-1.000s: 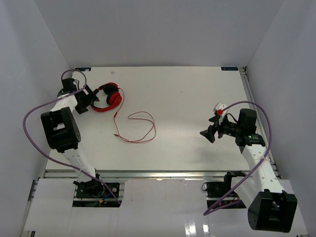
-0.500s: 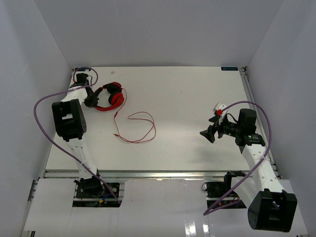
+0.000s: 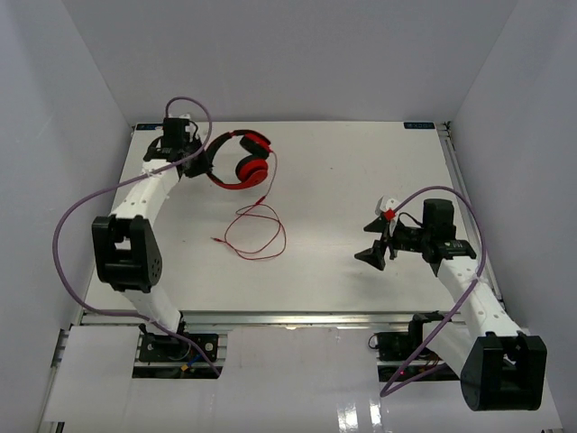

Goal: Wrap the headphones

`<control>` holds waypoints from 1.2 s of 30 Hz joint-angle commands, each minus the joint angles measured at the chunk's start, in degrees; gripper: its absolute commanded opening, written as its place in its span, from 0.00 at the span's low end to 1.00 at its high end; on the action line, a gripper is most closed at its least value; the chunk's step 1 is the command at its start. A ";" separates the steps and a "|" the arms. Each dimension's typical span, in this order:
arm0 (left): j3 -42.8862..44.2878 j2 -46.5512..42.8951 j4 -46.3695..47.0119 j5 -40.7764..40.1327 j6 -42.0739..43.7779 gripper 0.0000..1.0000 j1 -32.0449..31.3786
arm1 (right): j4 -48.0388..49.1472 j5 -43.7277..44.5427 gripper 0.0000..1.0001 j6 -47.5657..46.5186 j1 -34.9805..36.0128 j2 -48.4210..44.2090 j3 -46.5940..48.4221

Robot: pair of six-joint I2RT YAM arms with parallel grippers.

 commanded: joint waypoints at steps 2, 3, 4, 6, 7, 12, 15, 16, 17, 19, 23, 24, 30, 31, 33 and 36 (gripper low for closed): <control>-3.37 -14.02 6.27 12.74 -10.82 0.00 -6.45 | 18.07 0.25 0.90 20.99 4.02 2.39 9.25; -3.71 -15.33 7.21 13.51 -12.75 0.00 -7.69 | 19.35 -0.38 0.90 22.57 5.60 3.16 10.65; -3.95 -16.54 8.09 14.23 -14.67 0.00 -8.90 | 20.41 -1.10 0.90 23.76 7.19 3.88 11.97; -3.63 -17.38 8.81 14.77 -17.50 0.00 -10.16 | 23.12 -0.62 0.90 26.69 8.84 5.16 14.15; -3.08 -18.05 9.44 15.22 -19.06 0.00 -11.42 | 24.75 0.34 0.90 28.95 10.47 5.90 15.41; -0.04 -19.08 10.22 16.61 -23.13 0.00 -14.88 | 34.70 -0.16 0.90 38.57 12.85 10.05 19.57; 0.59 -19.29 10.86 17.25 -25.04 0.00 -15.92 | 37.95 -2.93 0.90 39.95 13.71 11.17 20.28; 1.10 -19.46 11.27 17.91 -26.19 0.00 -16.48 | 41.92 -6.37 0.90 40.74 14.23 12.34 19.38; 1.61 -19.56 11.53 18.43 -26.86 0.00 -16.74 | 43.83 -6.40 0.90 39.88 14.95 13.42 18.86; 2.25 -19.73 11.97 18.96 -28.29 0.00 -17.26 | 44.55 -5.97 0.90 38.01 16.40 14.88 18.63; 5.47 -20.40 12.72 20.13 -31.71 0.00 -17.60 | 44.27 -6.28 0.90 32.47 18.73 18.46 19.14; 6.50 -20.47 12.96 20.32 -32.40 0.00 -17.66 | 44.39 -6.37 0.90 31.94 19.40 19.06 19.04; 8.91 -21.19 18.10 20.44 -41.54 0.00 -17.79 | 53.59 -8.83 0.97 34.30 21.46 21.56 16.20; 8.80 -21.30 19.45 20.38 -44.58 0.00 -17.79 | 56.41 -9.25 0.98 36.08 21.77 22.26 15.73; 8.82 -21.44 21.74 20.19 -48.69 0.00 -17.94 | 61.16 -9.94 1.00 39.87 22.58 23.50 15.47; 9.82 -21.62 23.15 18.45 -52.53 0.00 -18.25 | 68.24 -10.31 0.92 46.12 24.14 25.92 16.15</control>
